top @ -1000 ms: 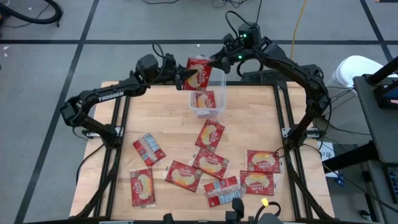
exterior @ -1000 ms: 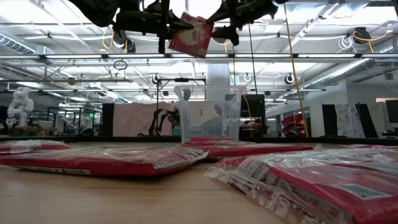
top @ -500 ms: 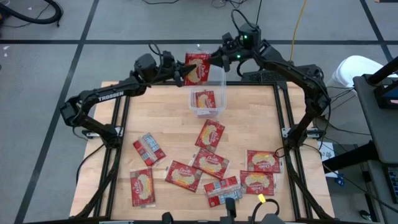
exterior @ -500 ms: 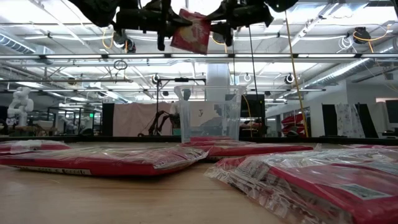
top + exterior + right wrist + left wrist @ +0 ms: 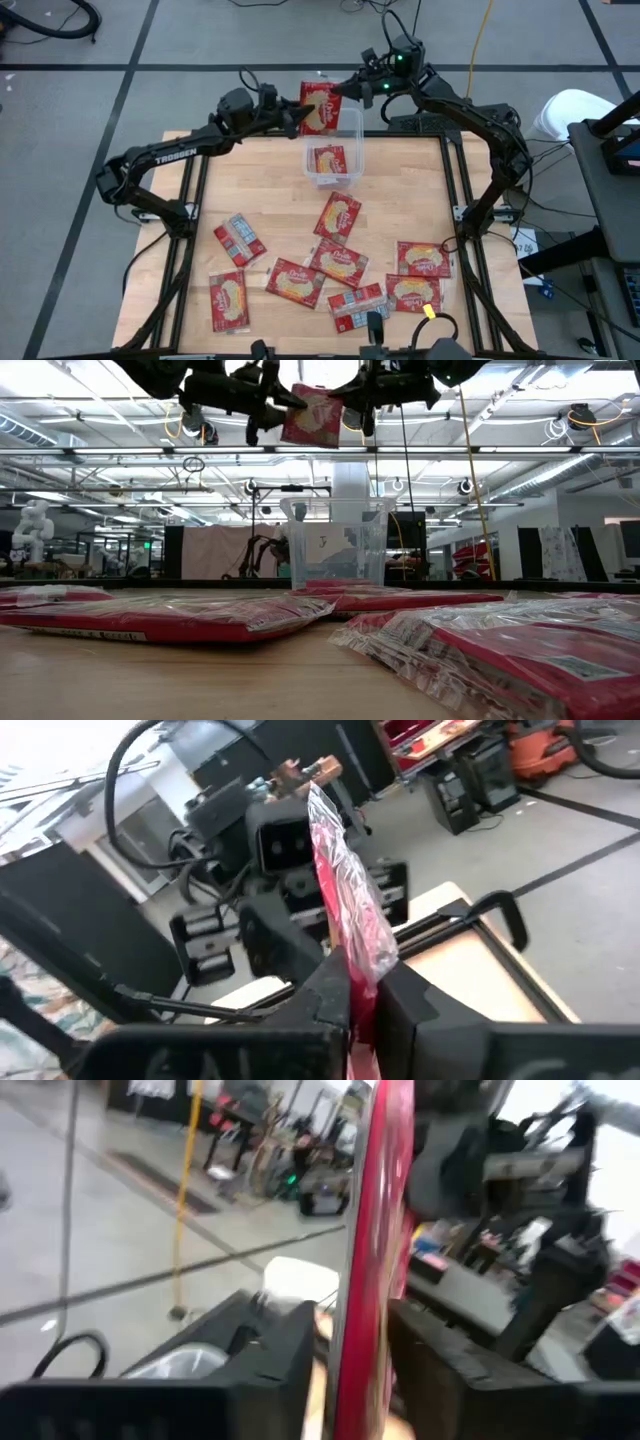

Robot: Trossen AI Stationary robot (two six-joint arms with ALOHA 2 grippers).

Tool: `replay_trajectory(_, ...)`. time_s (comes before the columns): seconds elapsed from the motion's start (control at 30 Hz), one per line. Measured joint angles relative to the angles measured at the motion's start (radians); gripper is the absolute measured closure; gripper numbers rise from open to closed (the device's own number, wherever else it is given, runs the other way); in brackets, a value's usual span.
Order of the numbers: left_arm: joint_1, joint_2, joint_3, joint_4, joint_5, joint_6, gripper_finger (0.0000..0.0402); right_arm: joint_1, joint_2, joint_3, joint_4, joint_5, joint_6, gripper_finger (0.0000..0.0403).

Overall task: Sort popcorn bags into baskets
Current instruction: Put the red popcorn bag into the transparent container

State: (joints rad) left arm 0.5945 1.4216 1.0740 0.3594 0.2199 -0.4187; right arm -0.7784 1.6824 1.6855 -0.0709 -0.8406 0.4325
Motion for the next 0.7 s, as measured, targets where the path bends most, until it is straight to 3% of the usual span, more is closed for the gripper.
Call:
replay_trajectory(0.17,0.005,-0.050,-0.001,-0.136,-0.064,-0.002,0.0183,-0.035,-0.001,0.000,-0.071,0.002,-0.029,0.0398)
replay_trajectory(0.3,0.015,-0.094,0.000,-0.251,-0.123,0.017,0.0149,-0.057,-0.001,0.000,-0.166,0.007,-0.094,0.0398)
replay_trajectory(0.47,0.051,-0.143,0.000,-0.351,-0.129,0.049,0.0148,-0.068,-0.001,-0.021,-0.234,0.034,-0.143,0.0400)
replay_trajectory(0.6,0.075,-0.147,0.000,-0.383,-0.129,0.041,0.0165,-0.067,0.000,-0.099,-0.219,0.038,-0.095,0.0399)
replay_trajectory(0.7,0.091,-0.147,0.000,-0.389,-0.124,0.010,0.0181,-0.051,-0.001,-0.166,-0.183,0.117,-0.021,0.0399)
